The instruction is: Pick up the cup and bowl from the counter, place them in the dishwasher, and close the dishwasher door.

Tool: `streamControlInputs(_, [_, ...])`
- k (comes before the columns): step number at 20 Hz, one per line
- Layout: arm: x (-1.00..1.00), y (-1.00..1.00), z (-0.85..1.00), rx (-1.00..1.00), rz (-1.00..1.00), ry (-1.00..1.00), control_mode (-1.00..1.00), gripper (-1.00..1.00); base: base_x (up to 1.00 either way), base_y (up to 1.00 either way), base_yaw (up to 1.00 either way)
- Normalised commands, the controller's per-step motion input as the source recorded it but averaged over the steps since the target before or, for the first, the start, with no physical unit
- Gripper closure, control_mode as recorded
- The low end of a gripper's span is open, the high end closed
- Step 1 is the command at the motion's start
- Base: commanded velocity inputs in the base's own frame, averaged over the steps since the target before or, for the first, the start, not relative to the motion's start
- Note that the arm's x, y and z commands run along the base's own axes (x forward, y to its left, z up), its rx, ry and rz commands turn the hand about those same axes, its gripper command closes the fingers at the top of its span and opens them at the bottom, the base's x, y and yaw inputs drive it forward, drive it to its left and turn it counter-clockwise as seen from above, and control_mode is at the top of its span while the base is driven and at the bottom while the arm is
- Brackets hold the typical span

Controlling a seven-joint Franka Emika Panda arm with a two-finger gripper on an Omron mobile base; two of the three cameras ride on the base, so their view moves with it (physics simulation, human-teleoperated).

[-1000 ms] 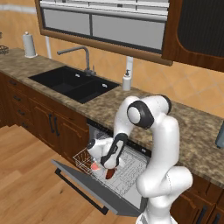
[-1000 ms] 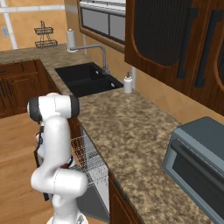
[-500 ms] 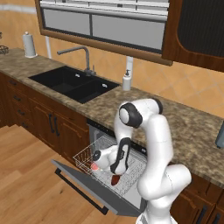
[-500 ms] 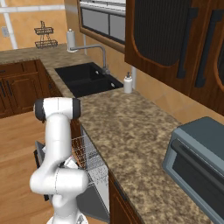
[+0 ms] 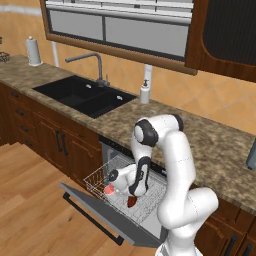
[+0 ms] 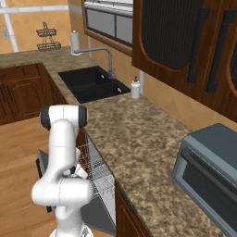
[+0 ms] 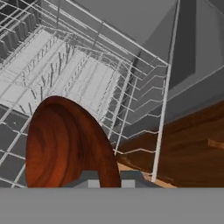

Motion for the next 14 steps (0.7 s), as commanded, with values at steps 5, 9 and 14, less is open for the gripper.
streamControlInputs(5, [0.4,0.0,-0.67,0.0,-0.01,0.0,-1.0,1.0,0.0,0.0,0.0])
streamControlInputs(9, [0.19,0.18,-1.0,0.0,0.0,0.0,-1.0,1.0,0.0,0.0,0.0])
streamControlInputs(14, [0.25,0.39,-0.99,-0.02,0.0,0.0,-1.0,1.0,0.0,0.0,0.0])
